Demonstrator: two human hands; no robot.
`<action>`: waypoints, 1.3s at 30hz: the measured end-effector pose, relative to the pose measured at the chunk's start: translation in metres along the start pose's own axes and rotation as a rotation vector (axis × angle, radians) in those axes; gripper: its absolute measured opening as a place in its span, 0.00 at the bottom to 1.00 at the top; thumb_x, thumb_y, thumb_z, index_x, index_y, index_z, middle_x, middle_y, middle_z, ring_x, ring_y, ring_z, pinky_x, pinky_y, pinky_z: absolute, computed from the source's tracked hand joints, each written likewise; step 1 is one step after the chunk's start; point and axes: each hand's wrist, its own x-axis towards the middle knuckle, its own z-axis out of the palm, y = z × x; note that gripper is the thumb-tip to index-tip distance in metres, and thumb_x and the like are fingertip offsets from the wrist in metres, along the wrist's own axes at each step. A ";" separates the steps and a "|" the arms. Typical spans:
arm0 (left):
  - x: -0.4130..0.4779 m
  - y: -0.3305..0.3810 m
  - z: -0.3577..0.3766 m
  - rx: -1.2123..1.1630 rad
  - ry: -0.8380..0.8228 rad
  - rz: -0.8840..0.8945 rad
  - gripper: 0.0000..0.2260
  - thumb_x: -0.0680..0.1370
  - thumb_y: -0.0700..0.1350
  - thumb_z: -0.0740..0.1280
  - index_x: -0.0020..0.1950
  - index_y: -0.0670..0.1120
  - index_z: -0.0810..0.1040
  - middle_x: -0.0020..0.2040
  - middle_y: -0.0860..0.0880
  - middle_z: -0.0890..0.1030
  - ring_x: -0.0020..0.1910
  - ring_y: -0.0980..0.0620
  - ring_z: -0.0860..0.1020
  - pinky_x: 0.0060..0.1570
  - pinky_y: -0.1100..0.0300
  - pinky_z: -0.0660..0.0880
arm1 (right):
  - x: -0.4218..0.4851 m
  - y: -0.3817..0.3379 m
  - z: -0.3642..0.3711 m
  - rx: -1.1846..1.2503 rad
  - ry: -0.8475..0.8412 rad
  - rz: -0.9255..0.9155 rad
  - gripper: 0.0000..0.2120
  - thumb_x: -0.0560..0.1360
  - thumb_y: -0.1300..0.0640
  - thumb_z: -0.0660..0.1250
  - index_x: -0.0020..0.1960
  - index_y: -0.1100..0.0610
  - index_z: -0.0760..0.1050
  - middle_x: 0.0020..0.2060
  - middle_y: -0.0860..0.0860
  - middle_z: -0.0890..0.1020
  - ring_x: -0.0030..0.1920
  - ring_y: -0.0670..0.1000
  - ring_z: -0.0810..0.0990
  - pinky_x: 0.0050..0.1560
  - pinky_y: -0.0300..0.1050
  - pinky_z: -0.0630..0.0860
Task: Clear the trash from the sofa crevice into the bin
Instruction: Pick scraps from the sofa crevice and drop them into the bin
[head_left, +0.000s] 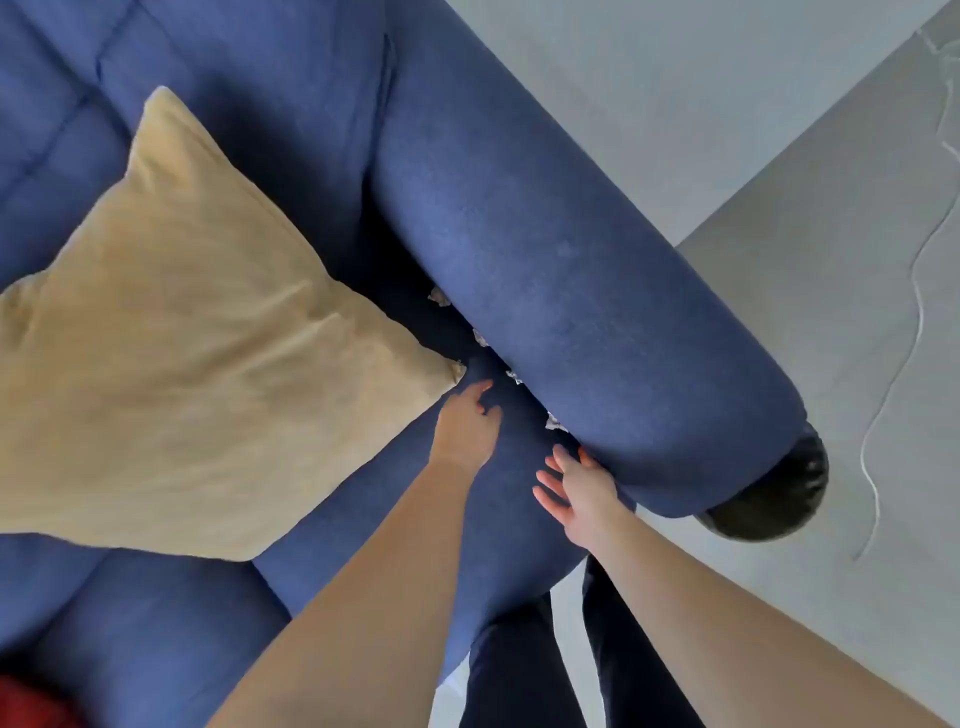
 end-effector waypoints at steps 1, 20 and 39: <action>0.008 0.004 0.003 0.003 0.004 0.023 0.23 0.81 0.43 0.64 0.78 0.50 0.74 0.55 0.44 0.82 0.43 0.48 0.77 0.46 0.53 0.78 | 0.010 0.000 0.005 0.045 0.026 0.016 0.22 0.83 0.57 0.70 0.76 0.53 0.72 0.60 0.51 0.84 0.52 0.49 0.85 0.52 0.49 0.85; 0.088 0.010 0.045 0.117 0.045 -0.005 0.11 0.81 0.46 0.71 0.61 0.45 0.86 0.58 0.45 0.87 0.56 0.43 0.85 0.46 0.59 0.72 | 0.081 -0.003 0.025 0.126 -0.005 0.122 0.13 0.82 0.48 0.70 0.64 0.52 0.81 0.56 0.49 0.87 0.51 0.47 0.88 0.48 0.42 0.82; -0.028 -0.014 0.060 -0.153 0.087 -0.080 0.04 0.78 0.47 0.73 0.49 0.48 0.86 0.44 0.51 0.87 0.46 0.49 0.85 0.38 0.62 0.76 | 0.034 0.024 -0.051 0.063 -0.117 -0.038 0.07 0.80 0.57 0.75 0.57 0.55 0.87 0.53 0.44 0.90 0.57 0.44 0.86 0.54 0.36 0.80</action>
